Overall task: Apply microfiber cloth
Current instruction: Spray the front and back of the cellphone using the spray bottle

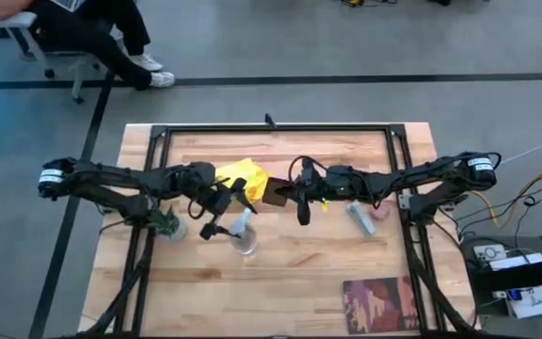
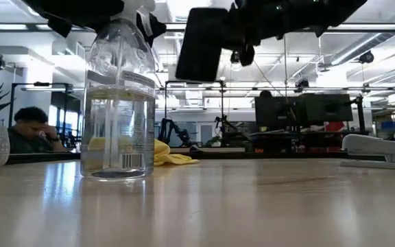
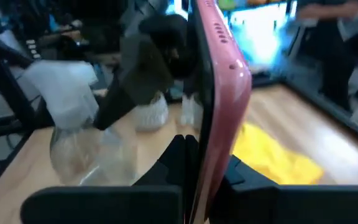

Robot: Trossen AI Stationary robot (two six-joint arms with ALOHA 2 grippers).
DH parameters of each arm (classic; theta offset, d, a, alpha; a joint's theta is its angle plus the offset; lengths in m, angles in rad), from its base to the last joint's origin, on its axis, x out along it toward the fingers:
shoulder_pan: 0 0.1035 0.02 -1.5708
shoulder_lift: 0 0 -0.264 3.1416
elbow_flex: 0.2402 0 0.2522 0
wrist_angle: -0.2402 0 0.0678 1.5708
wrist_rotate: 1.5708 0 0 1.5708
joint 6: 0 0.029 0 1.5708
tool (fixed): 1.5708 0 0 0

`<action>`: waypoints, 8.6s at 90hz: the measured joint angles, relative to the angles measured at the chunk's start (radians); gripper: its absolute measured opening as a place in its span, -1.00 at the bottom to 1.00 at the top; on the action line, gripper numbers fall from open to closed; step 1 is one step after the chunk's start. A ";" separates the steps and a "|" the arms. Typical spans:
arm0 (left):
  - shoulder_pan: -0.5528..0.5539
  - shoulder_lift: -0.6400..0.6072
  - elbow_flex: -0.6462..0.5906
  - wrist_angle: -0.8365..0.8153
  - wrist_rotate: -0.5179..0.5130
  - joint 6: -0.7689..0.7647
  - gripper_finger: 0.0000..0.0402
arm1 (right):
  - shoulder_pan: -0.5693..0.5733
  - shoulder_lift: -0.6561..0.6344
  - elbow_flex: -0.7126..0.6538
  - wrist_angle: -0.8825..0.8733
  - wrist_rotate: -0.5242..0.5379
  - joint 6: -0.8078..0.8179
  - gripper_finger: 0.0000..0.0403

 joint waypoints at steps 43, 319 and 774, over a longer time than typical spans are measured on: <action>0.000 0.001 -0.005 -0.002 -0.031 -0.005 0.75 | 0.003 0.000 0.000 0.121 0.036 -0.101 -0.98; 0.000 0.002 -0.007 -0.024 -0.089 -0.062 0.03 | 0.130 0.091 0.049 0.254 0.444 -0.097 -0.99; 0.048 -0.054 -0.004 -0.098 -0.031 -0.455 0.22 | 0.210 0.471 0.344 0.069 0.995 -2.268 -0.99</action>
